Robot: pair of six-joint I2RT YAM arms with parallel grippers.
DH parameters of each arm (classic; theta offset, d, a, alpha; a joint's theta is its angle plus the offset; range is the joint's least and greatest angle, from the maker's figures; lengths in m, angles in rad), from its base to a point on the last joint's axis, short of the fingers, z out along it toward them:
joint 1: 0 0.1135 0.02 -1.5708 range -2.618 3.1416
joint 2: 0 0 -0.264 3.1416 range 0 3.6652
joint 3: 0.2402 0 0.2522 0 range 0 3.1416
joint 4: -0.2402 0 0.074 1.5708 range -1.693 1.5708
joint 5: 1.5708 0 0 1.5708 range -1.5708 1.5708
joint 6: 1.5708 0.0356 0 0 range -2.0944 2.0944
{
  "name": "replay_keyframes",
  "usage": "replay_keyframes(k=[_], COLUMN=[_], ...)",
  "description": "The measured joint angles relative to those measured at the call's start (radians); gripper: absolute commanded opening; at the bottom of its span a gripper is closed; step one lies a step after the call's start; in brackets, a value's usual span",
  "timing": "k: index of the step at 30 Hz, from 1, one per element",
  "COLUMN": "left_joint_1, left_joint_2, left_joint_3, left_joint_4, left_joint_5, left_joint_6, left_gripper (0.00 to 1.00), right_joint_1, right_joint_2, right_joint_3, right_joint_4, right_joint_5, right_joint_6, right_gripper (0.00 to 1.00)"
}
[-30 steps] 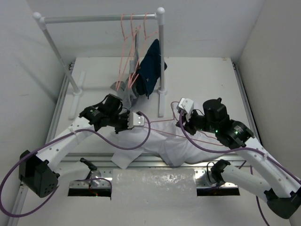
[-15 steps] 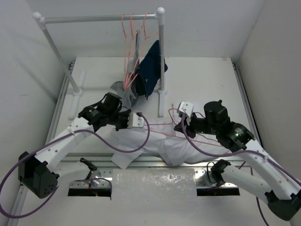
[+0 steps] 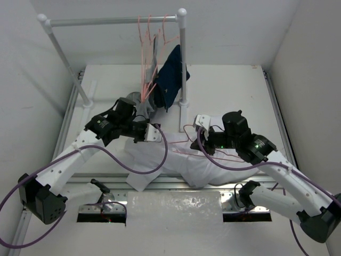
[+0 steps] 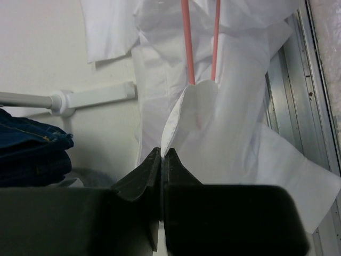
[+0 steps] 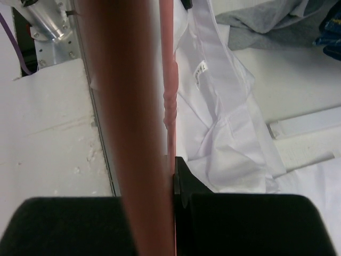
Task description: Place the shirt on the hanger
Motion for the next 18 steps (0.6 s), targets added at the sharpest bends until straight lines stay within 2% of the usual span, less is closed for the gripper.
replay_keyframes(k=[11,18], left_joint_1=[-0.001,-0.013], left_joint_2=[0.0,0.0], left_joint_3=[0.054,0.085], left_joint_4=[-0.041,-0.066], left_joint_5=[0.033,0.127], left_joint_6=[-0.034,-0.035], left_gripper=[0.0,0.0], right_joint_1=[0.0,0.0], right_joint_2=[0.085,0.177], right_joint_3=[-0.002,-0.021], right_joint_4=[0.1,0.246], right_joint_5=[-0.082,-0.124], right_joint_6=[-0.022,0.032], right_gripper=[0.0,0.0])
